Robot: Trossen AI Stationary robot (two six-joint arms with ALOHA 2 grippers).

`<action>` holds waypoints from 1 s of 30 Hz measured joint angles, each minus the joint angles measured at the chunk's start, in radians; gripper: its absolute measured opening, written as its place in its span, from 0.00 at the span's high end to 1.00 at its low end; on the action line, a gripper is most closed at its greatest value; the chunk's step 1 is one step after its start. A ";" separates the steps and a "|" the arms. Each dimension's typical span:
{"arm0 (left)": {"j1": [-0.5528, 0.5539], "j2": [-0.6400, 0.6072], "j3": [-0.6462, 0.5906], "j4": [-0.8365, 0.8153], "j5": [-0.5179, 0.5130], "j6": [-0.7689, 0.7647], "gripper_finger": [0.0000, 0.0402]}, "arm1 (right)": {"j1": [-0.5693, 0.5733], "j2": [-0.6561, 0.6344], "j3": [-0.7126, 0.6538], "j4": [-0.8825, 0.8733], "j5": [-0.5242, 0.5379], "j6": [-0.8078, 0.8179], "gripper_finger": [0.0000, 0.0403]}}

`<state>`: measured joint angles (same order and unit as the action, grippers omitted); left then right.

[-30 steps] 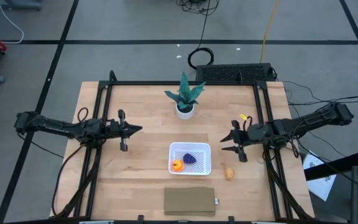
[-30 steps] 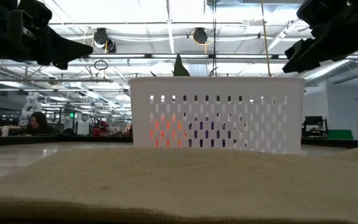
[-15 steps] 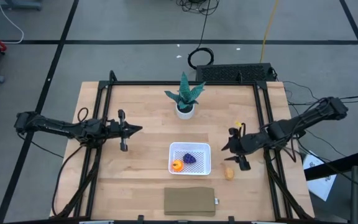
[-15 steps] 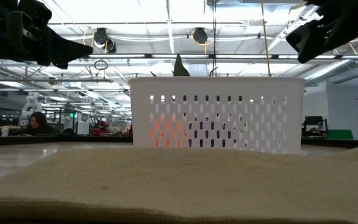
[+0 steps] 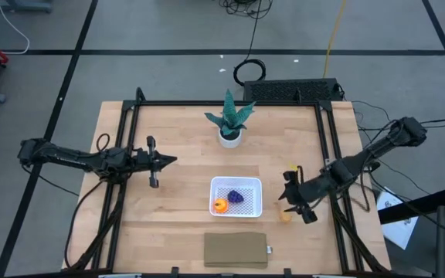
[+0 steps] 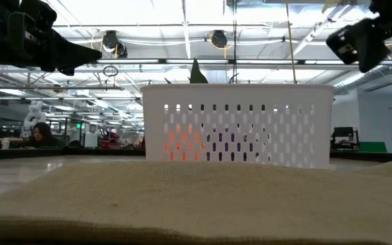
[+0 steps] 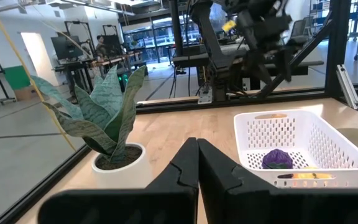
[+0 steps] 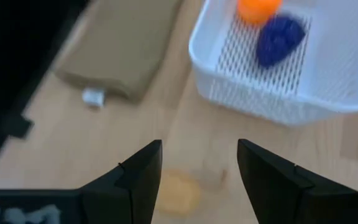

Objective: Pick and placing Produce into tupperware
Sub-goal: Put the brown potato into the white basket

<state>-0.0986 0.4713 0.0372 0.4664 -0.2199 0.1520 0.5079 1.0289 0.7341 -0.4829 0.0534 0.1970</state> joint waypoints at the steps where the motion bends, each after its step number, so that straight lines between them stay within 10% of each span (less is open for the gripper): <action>1: 0.000 0.000 0.000 0.000 0.000 0.000 1.00 | 0.010 0.017 0.000 -0.012 0.012 0.003 0.50; 30: 0.000 0.000 0.000 -0.001 -0.017 0.001 1.00 | 0.074 0.133 0.000 -0.064 -0.081 0.254 0.27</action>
<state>-0.0989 0.4713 0.0372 0.4655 -0.2367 0.1528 0.5823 1.1618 0.7338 -0.5469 -0.0277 0.4510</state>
